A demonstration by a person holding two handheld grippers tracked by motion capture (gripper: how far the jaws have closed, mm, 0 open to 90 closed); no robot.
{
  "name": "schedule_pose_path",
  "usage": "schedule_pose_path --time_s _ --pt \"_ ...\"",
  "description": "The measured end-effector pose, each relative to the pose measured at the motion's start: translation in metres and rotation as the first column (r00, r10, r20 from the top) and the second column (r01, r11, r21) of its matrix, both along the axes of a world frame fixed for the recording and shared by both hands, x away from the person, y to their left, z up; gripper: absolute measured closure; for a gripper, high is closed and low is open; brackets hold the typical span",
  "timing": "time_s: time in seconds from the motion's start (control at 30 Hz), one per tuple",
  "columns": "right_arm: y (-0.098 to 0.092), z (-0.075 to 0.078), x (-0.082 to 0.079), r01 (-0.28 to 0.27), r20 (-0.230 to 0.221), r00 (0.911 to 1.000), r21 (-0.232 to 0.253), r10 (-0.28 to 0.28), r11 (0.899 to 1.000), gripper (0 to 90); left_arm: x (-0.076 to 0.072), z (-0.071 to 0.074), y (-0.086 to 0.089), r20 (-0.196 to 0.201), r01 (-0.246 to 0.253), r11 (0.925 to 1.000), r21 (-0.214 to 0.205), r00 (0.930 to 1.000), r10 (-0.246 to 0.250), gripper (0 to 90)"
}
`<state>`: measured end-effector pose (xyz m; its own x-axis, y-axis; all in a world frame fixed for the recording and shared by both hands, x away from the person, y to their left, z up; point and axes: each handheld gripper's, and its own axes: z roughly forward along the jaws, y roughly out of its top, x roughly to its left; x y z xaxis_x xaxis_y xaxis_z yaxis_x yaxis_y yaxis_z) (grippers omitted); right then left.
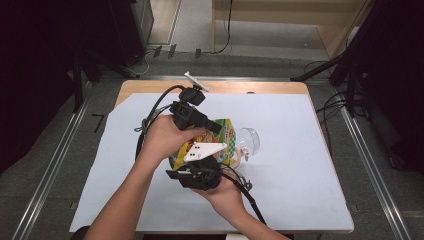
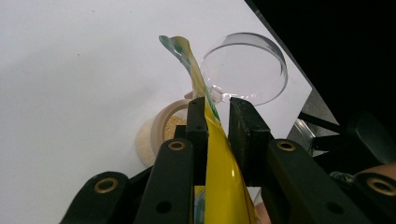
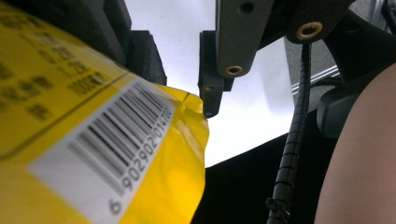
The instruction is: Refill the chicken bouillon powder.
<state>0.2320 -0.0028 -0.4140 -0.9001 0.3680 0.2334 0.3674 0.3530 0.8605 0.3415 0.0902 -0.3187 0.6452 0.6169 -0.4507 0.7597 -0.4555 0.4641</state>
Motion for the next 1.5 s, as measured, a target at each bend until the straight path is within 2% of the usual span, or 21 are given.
schedule_pose_path --time_s 0.2,0.37,0.63,0.97,1.5 --pt "0.000 0.001 0.000 -0.004 -0.003 1.0000 -0.003 0.004 1.000 73.3 0.001 0.000 0.001 -0.004 -0.007 1.0000 -0.004 1.0000 0.007 78.5" --pt "0.000 0.003 0.000 -0.008 0.012 0.9999 -0.014 0.008 1.000 73.2 0.001 0.001 0.004 -0.003 -0.010 0.9998 -0.017 0.9999 0.010 78.3" --pt "0.000 0.001 0.000 -0.009 0.018 0.9998 -0.019 0.009 1.000 74.8 -0.001 0.000 0.001 0.001 -0.003 1.0000 0.004 1.0000 0.003 78.2" --pt "-0.001 -0.001 -0.002 -0.005 0.028 0.9996 0.002 0.005 1.000 75.0 -0.007 0.004 -0.004 0.021 0.008 0.9997 0.021 0.9997 -0.009 78.8" --pt "-0.001 -0.006 -0.003 -0.006 0.040 0.9992 0.001 0.006 1.000 74.5 -0.011 0.004 -0.006 0.011 0.024 0.9994 0.024 0.9997 -0.024 79.6"
